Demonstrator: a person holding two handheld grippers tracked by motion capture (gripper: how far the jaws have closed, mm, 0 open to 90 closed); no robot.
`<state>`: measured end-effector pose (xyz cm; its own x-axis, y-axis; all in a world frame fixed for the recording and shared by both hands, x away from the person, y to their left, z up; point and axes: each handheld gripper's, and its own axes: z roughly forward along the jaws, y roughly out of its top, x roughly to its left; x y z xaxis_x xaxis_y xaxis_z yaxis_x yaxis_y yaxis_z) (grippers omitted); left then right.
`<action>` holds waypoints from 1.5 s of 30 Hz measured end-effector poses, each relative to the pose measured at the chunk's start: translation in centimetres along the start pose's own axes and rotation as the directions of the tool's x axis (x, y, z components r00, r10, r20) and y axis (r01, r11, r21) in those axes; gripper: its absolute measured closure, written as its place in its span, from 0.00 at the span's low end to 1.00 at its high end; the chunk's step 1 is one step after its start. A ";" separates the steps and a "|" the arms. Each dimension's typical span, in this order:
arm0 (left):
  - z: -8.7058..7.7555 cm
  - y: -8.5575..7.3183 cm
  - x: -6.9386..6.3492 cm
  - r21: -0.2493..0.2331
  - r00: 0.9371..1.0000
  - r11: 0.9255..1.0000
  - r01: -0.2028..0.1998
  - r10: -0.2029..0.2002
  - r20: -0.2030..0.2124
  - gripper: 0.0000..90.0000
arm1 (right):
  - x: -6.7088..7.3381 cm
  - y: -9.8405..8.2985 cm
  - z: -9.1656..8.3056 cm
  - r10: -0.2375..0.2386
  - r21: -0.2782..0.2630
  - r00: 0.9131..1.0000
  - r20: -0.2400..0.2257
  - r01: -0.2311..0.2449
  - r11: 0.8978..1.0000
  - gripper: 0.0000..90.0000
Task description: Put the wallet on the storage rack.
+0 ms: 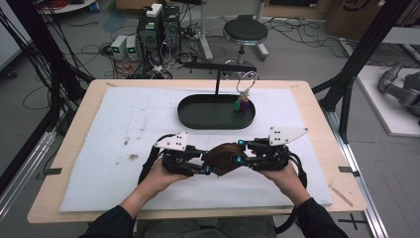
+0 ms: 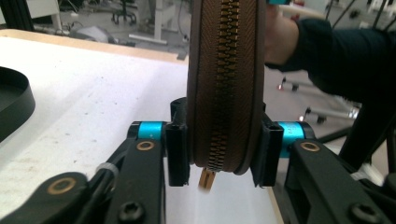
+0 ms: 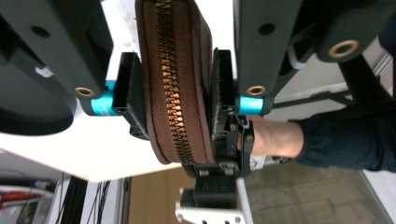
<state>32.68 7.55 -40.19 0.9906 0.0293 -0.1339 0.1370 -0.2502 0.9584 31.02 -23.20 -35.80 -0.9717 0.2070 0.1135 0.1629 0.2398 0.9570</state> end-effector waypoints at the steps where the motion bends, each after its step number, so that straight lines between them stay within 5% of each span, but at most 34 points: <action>1: 0.0 0.1 -0.1 0.016 1.000 1.000 -0.006 0.006 -0.004 0.73 | -0.1 0.0 -0.1 -0.001 0.009 1.000 0.001 0.001 1.000 0.67; 3: -0.2 0.3 -0.1 0.047 1.000 0.999 -0.013 0.014 -0.014 0.73 | -0.3 0.1 -0.4 0.004 0.032 1.000 0.000 -0.004 0.999 0.57; 8: -0.5 0.7 0.0 0.105 1.000 0.994 -0.018 0.021 -0.021 0.73 | -0.2 1.1 -1.1 -0.029 0.108 0.999 0.016 0.027 0.994 0.53; 13: 0.0 1.0 -0.3 0.187 0.998 0.981 -0.055 0.058 -0.015 0.74 | 0.0 1.4 -0.4 -0.047 0.158 0.999 0.012 0.044 0.986 0.49; 16: 0.2 1.1 -0.5 0.187 0.998 0.980 -0.067 0.070 -0.008 0.74 | 0.2 1.1 0.5 -0.042 0.194 0.999 -0.005 0.042 0.980 0.52; 18: 0.2 1.1 -0.6 0.177 0.997 0.982 -0.070 0.073 -0.009 0.73 | 0.3 0.9 0.9 -0.055 0.206 0.998 -0.026 0.059 0.977 0.69; 21: 0.0 1.0 -0.5 0.094 0.998 0.994 -0.057 0.059 -0.015 0.70 | 0.3 0.9 0.6 -0.073 0.155 0.997 -0.024 0.076 0.985 0.74; 23: -0.3 0.8 -0.4 0.022 0.998 0.999 -0.043 0.044 -0.043 0.58 | 0.5 0.9 0.2 -0.065 0.120 0.998 -0.010 0.066 0.991 0.74; 27: -0.5 0.0 0.0 -0.037 0.999 0.999 0.002 -0.004 -0.041 0.48 | 0.4 0.8 -0.6 -0.036 0.021 0.999 0.013 0.036 0.999 0.75; 31: -0.2 0.0 -0.1 -0.079 1.000 0.997 -0.003 0.002 -0.018 0.53 | 0.3 0.7 -0.9 -0.009 -0.036 1.000 0.018 0.010 0.999 0.75; 36: -0.7 0.4 -0.1 -0.076 1.000 0.997 -0.028 0.028 -0.004 0.73 | 0.1 0.6 -0.8 -0.004 -0.036 1.000 -0.010 0.004 0.999 0.71; 40: -1.3 1.1 -0.3 -0.040 1.000 0.999 -0.026 0.026 0.009 0.75 | -0.4 0.5 -1.0 0.027 0.016 0.999 -0.017 -0.026 1.000 0.52; 45: -2.0 1.5 -0.1 0.027 1.000 0.999 -0.019 0.019 0.009 0.75 | -0.6 0.5 -1.6 0.004 0.087 1.000 -0.025 -0.002 0.996 0.48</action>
<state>32.82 9.09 -38.22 0.9929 0.0161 -0.1182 0.1181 -0.2768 0.9537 31.40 -24.76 -34.93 -0.9750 0.1841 0.1244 0.1794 0.3214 0.9298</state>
